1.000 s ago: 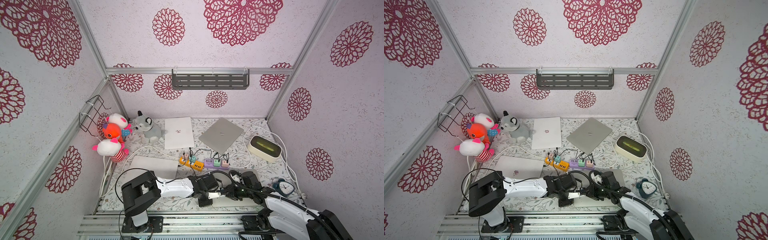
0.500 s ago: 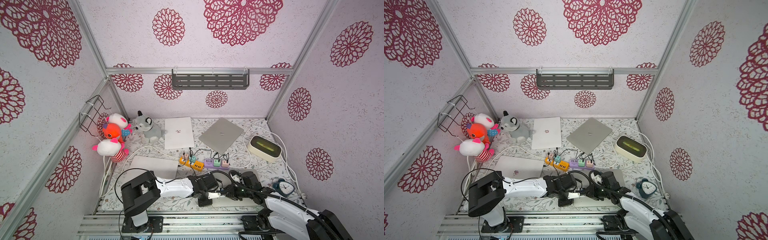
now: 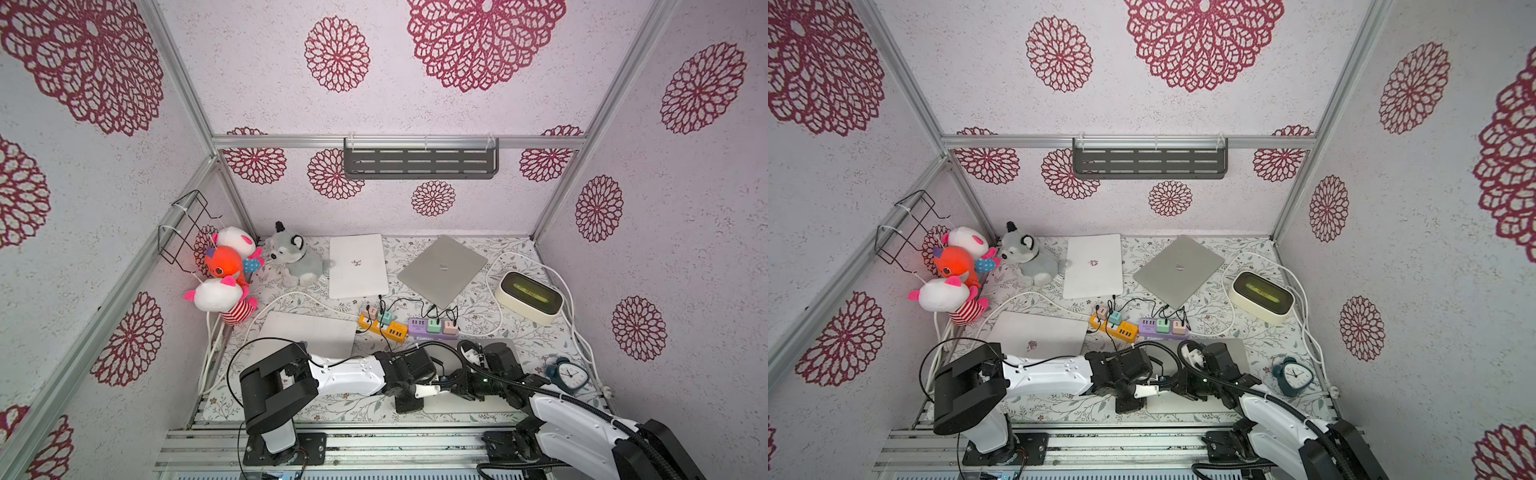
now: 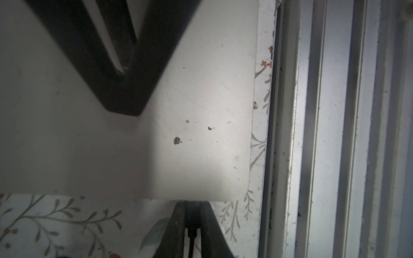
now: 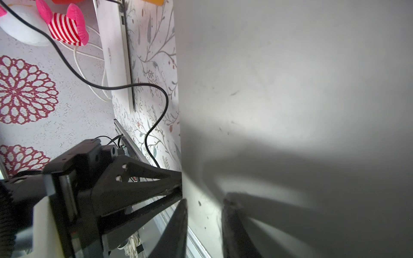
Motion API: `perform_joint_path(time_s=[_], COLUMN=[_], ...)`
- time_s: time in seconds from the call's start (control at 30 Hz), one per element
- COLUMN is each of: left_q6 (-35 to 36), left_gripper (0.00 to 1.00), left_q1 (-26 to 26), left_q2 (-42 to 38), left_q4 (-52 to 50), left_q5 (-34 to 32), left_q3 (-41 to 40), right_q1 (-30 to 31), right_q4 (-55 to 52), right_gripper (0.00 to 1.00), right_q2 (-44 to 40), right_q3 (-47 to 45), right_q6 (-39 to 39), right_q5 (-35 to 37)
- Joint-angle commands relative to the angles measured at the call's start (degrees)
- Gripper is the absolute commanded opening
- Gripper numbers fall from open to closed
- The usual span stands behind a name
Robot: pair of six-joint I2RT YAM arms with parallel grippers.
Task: Unplug the laptop charger
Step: Remove the charging cable from the laptop.
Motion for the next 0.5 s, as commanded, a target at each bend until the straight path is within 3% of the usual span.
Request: perform_joint_path(time_s=[0.0,0.27,0.47], left_q6=[-1.78,-3.87,-1.1], left_gripper=[0.15,0.16,0.17], left_q1=[0.16,0.14,0.78], left_q2=[-1.72,-0.31,0.65], left_q4=[-2.16,-0.72,-2.96], left_q5=[0.34,2.02,3.72], left_q3=[-0.43,-0.37,1.26], right_q1=[0.24,0.22,0.2], right_q4=[-2.55,-2.37,-2.42], right_gripper=[0.29,0.29,0.29], right_q2=[0.9,1.01,1.22], right_q3=[-1.21,-1.04,-1.21], right_q6=[-0.91,-0.86,-1.07], right_q5=[1.15,1.17,1.27])
